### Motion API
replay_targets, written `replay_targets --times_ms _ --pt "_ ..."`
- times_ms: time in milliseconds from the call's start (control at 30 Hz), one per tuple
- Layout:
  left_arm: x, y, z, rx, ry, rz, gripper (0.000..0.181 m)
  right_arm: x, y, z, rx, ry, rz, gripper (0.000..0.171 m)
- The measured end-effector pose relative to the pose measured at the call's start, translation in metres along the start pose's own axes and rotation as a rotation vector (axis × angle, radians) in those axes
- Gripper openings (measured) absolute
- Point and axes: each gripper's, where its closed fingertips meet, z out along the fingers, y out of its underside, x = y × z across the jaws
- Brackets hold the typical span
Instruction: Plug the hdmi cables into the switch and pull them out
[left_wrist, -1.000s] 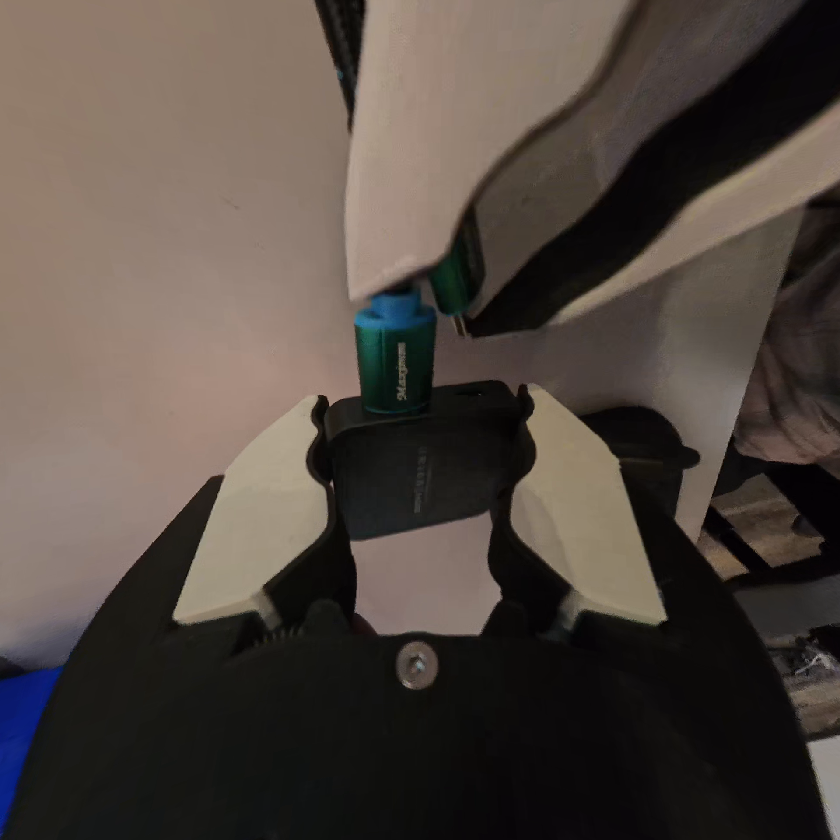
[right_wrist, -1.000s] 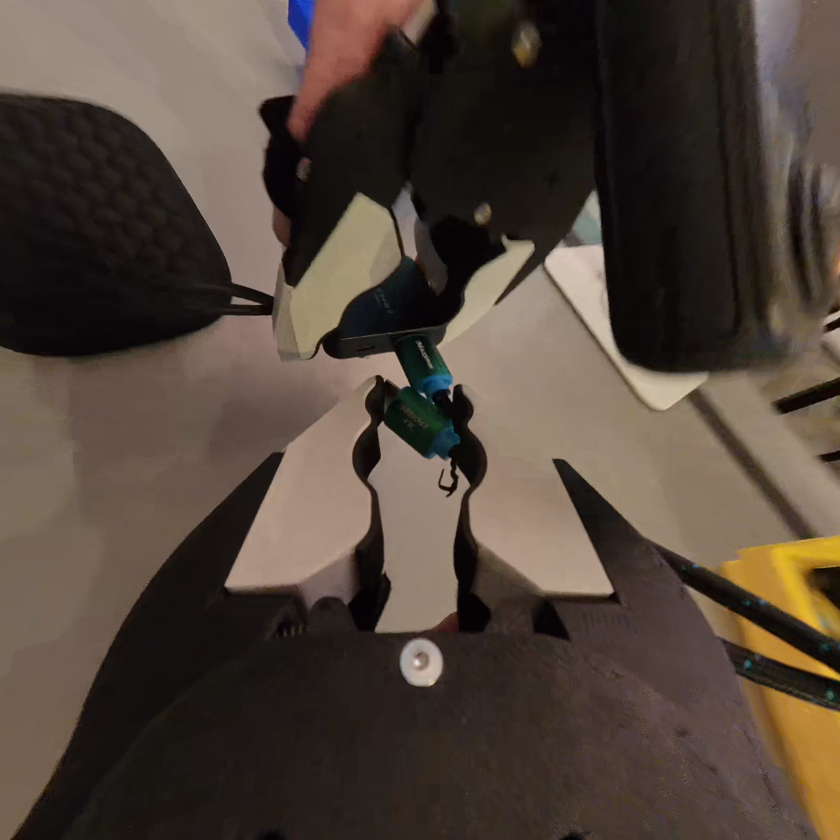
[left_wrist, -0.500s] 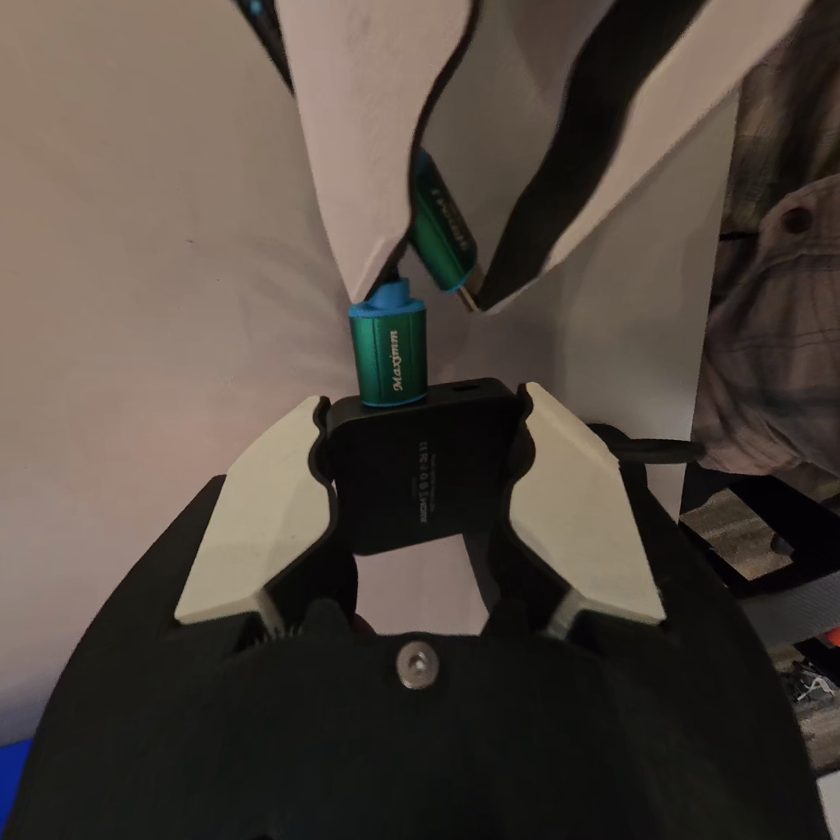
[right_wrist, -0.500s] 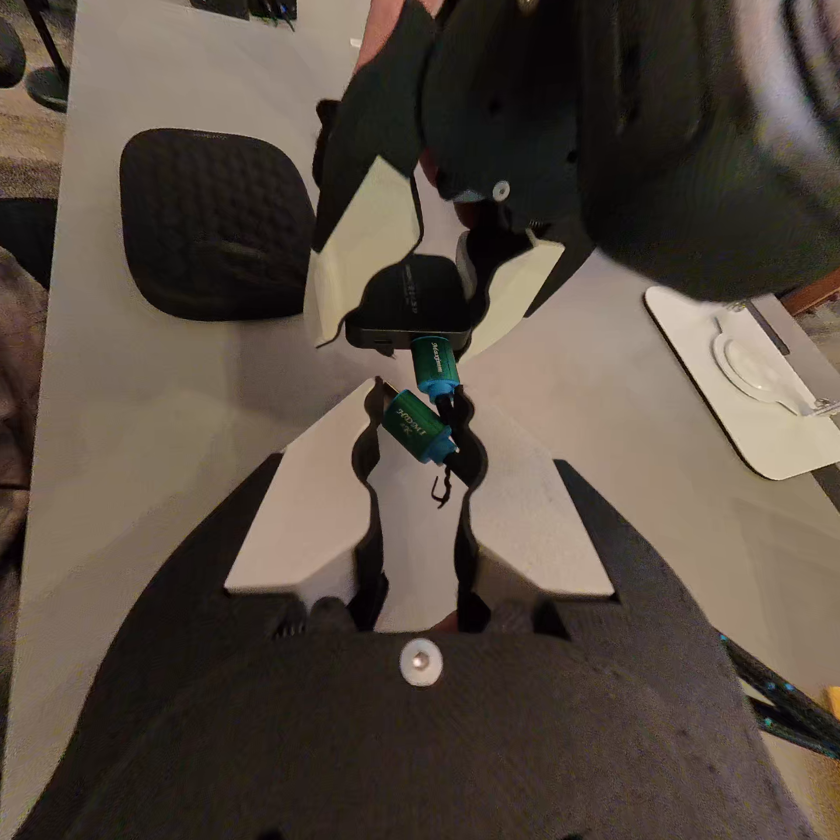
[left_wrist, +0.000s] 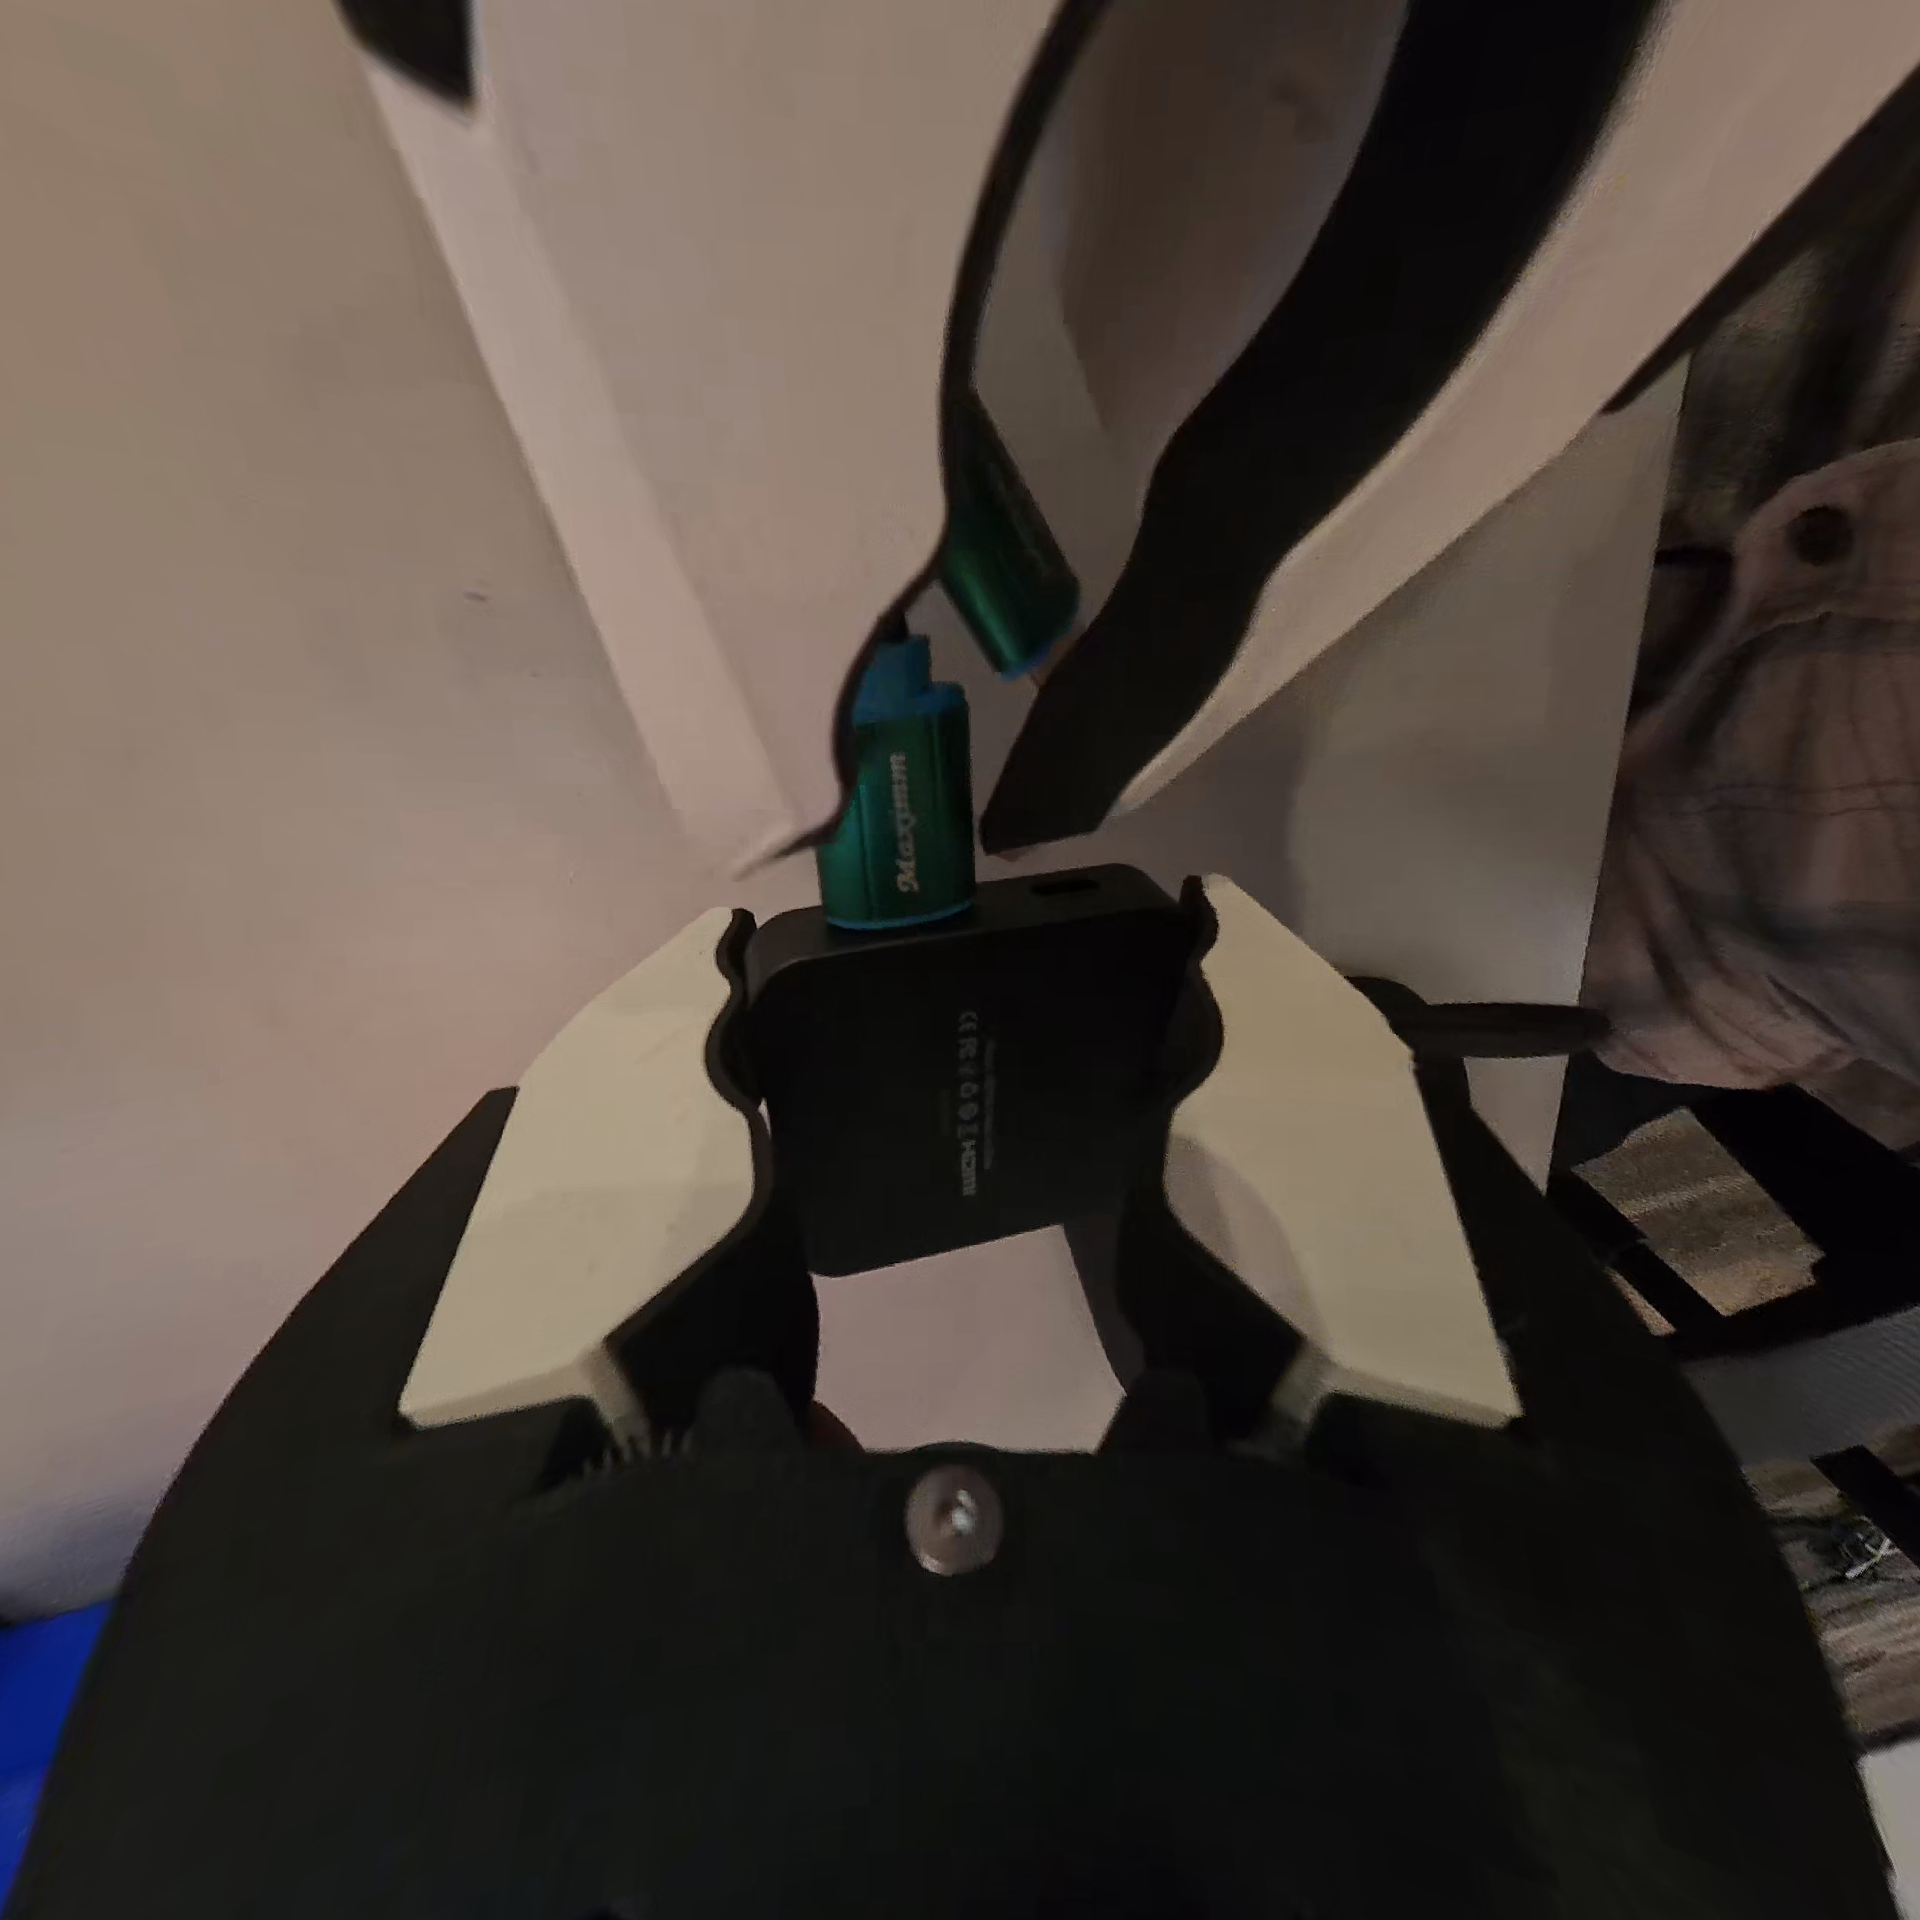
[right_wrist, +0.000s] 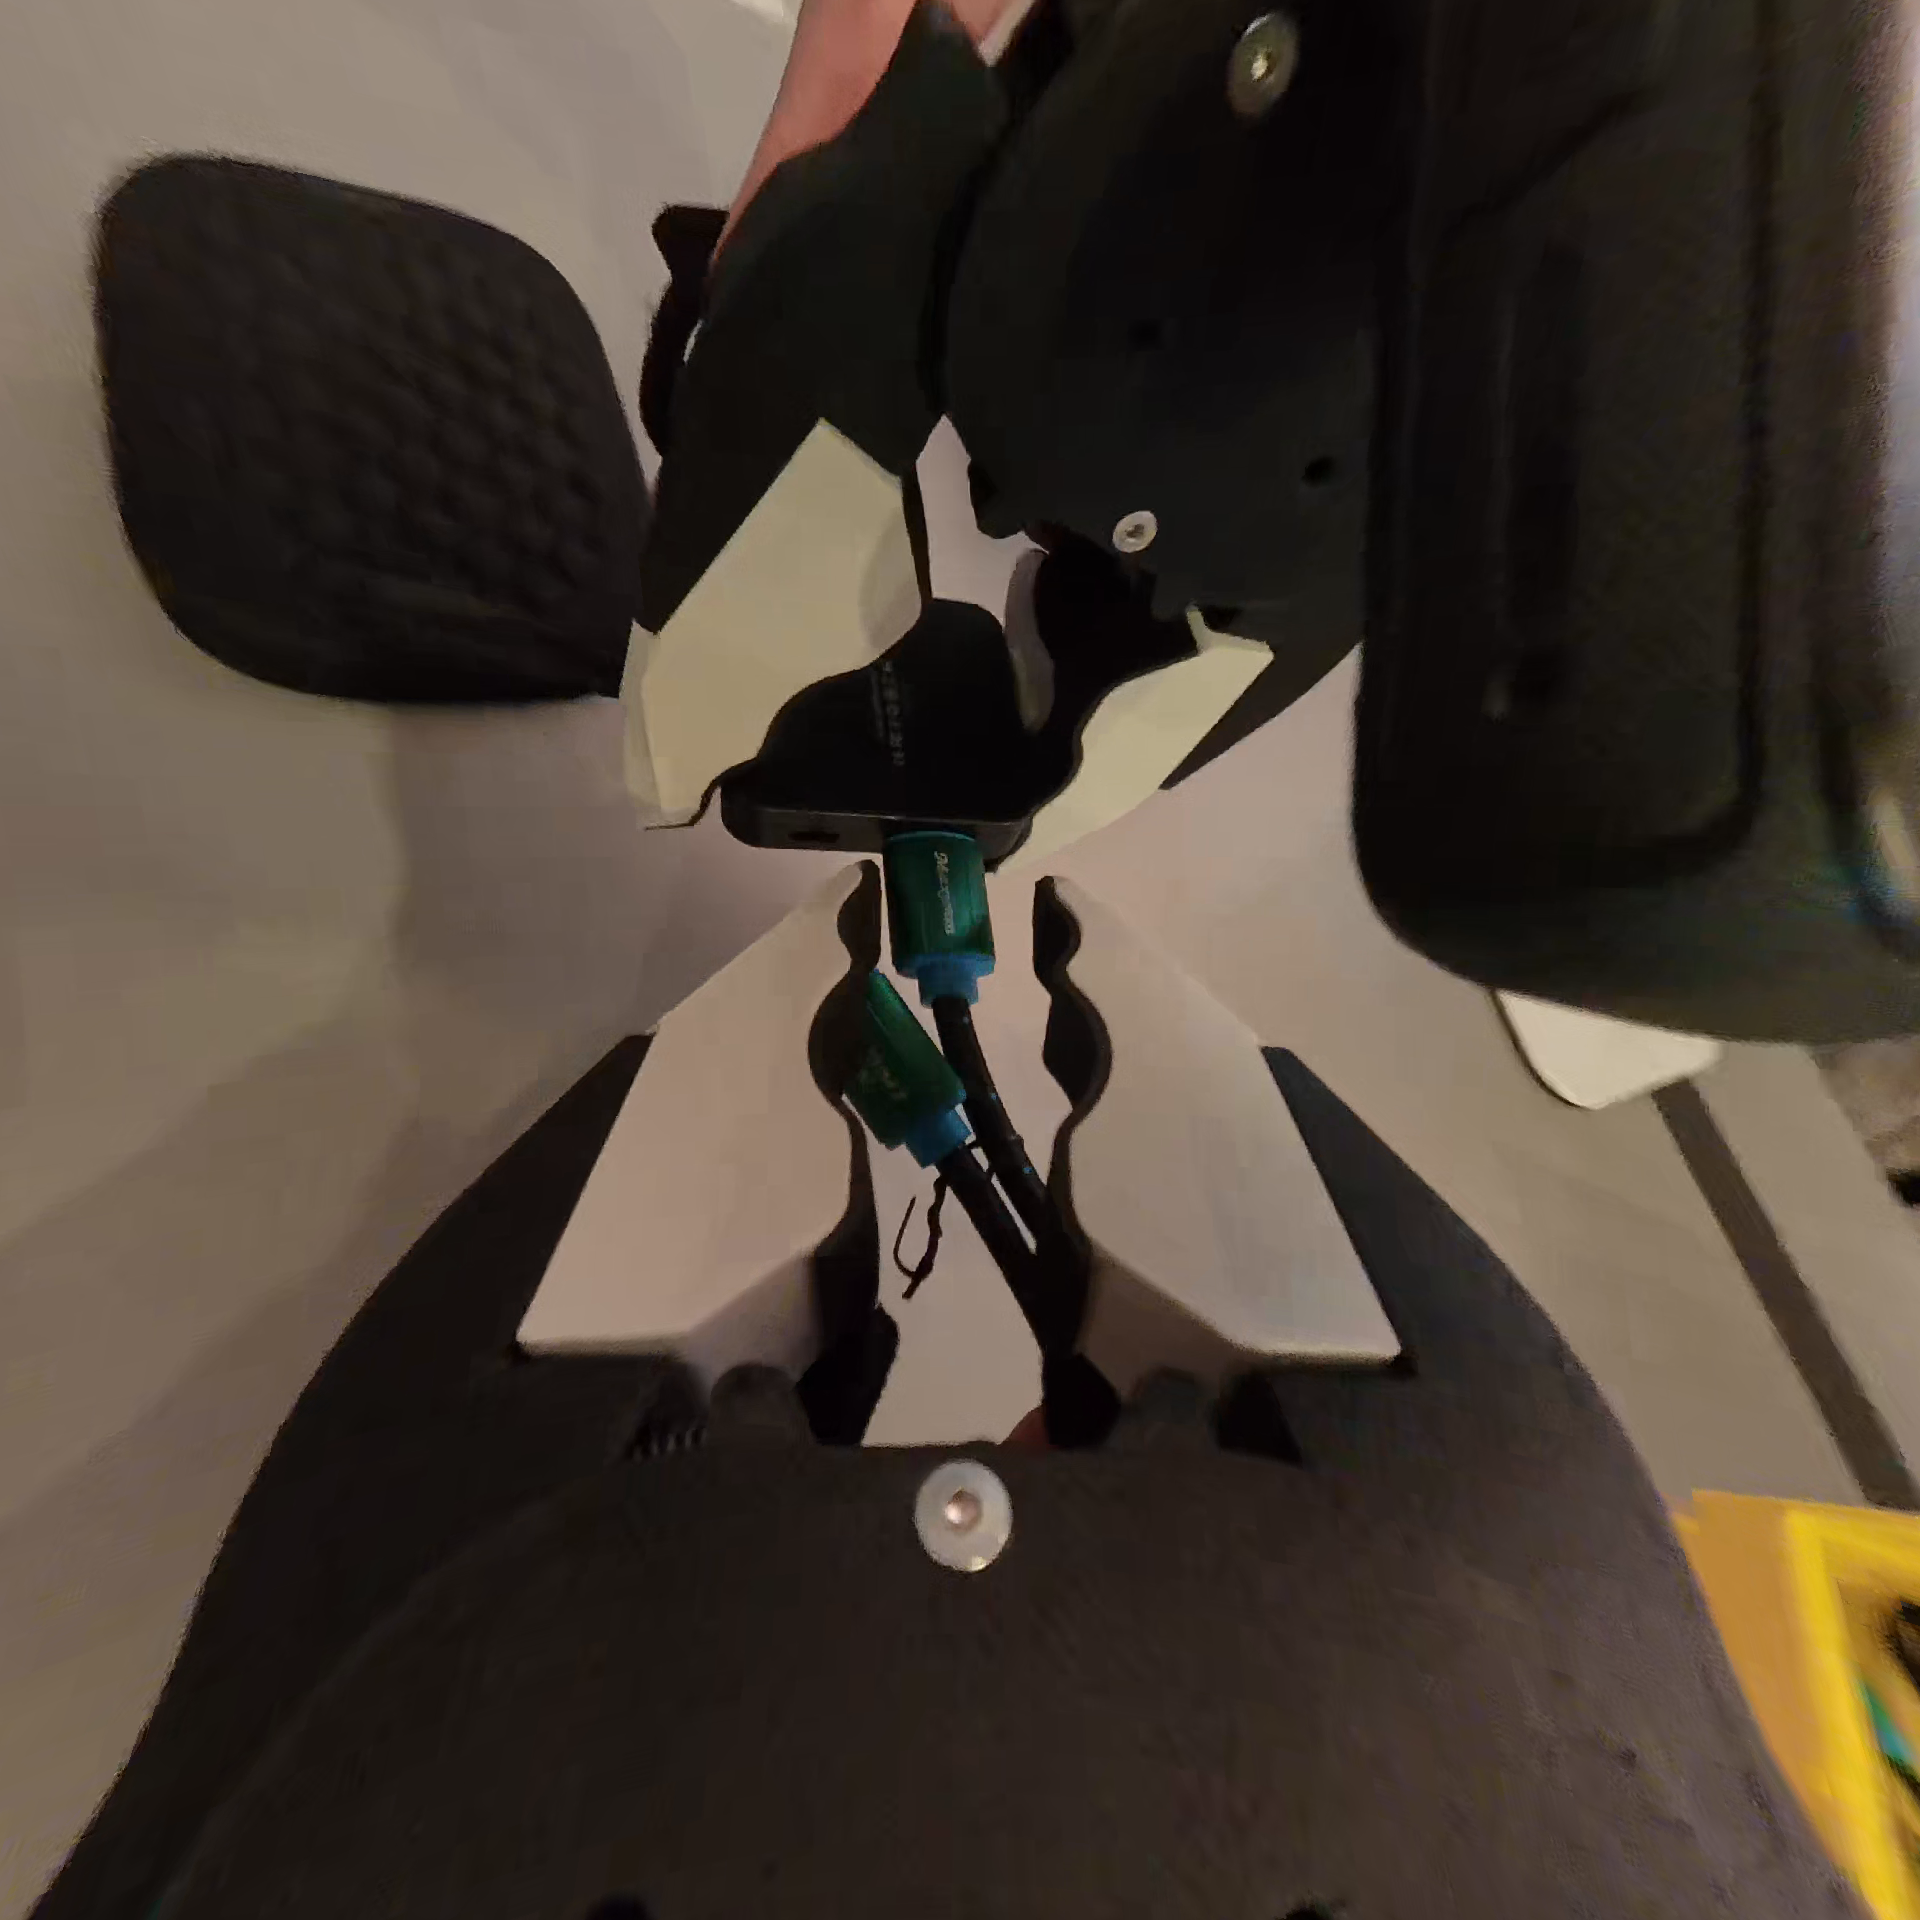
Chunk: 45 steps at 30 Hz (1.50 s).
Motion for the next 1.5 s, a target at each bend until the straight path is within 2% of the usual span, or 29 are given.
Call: replay_targets --times_ms 167,200,300,433,467,667,900,1100,1167,1500 --pt "0.012 -0.009 0.004 0.05 0.036 0.033 0.077 -0.023 0.011 0.005 0.089 -0.219 0.18 0.025" --pt "0.013 -0.013 0.004 0.075 0.039 0.03 0.077 -0.021 0.007 0.002 0.136 -0.222 0.199 0.018" --pt "0.012 -0.021 0.0 0.172 0.046 0.003 0.076 -0.016 0.007 -0.003 0.205 -0.205 0.241 0.02" --pt "0.013 -0.024 0.0 0.257 0.043 -0.024 0.075 -0.022 0.011 -0.001 0.215 -0.18 0.155 0.026" --pt "0.015 -0.025 -0.001 0.278 0.057 -0.034 0.075 -0.02 0.01 -0.002 0.219 -0.161 0.144 0.017" --pt "0.019 -0.021 0.005 0.291 0.06 -0.048 0.075 -0.026 0.012 0.004 0.203 -0.183 0.131 0.017" --pt "0.019 -0.027 0.0 0.333 -0.014 -0.023 0.075 -0.024 0.009 0.001 0.235 -0.199 0.169 0.017" --pt "0.025 -0.029 0.001 0.361 -0.021 -0.014 0.074 -0.032 0.01 0.008 0.152 -0.215 0.099 0.022" --pt "0.024 -0.026 0.004 0.331 -0.054 0.015 0.075 -0.036 0.011 0.013 0.136 -0.236 0.102 0.019" --pt "0.027 -0.034 -0.01 0.419 -0.117 0.059 0.075 -0.031 0.0 0.0 0.212 -0.193 0.048 0.019"
